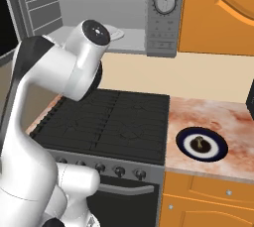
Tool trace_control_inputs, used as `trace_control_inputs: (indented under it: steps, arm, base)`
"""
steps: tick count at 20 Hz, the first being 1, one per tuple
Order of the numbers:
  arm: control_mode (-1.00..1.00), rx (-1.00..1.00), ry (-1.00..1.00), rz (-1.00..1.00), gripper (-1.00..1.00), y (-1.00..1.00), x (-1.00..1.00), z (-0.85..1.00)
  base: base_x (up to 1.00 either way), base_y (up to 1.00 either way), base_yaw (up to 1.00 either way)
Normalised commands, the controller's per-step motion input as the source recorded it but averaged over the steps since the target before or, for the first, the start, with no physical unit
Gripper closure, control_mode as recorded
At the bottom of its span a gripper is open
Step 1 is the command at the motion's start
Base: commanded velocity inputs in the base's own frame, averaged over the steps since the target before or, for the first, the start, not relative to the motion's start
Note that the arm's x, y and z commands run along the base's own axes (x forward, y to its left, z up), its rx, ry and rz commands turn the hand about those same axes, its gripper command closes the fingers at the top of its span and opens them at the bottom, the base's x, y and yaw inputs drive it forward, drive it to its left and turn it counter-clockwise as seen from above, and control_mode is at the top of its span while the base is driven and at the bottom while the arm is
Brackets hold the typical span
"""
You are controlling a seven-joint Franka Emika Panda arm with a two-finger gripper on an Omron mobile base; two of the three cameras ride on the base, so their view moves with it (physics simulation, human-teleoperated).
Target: Pick the mushroom from the counter and place it in the microwave. Then turn on the microwave.
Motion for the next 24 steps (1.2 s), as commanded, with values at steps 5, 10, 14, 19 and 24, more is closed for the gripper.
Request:
trace_control_inputs:
  steps: [5, 10, 14, 19, 24]
  arm:
    - [-1.00, -0.30, -0.07, -0.07, -1.00, -0.47, 0.00, -0.62]
    - [-1.00, -0.30, -0.12, -0.07, -1.00, -0.43, 0.08, -0.44]
    - [-1.00, -0.23, -0.09, -0.04, -1.00, -0.39, 0.23, -0.13]
    - [-1.00, -0.19, 0.00, 0.00, -1.00, -0.30, 0.32, 0.00]
    - [-1.00, -0.07, 0.04, -0.01, -1.00, -0.47, 0.12, -0.08]
  base:
    - [0.00, 0.00, 0.00]
    - [0.00, 0.00, 0.00]
    - [0.00, 0.00, 0.00]
    - [0.00, 0.00, 0.00]
    - [0.00, 0.00, 0.00]
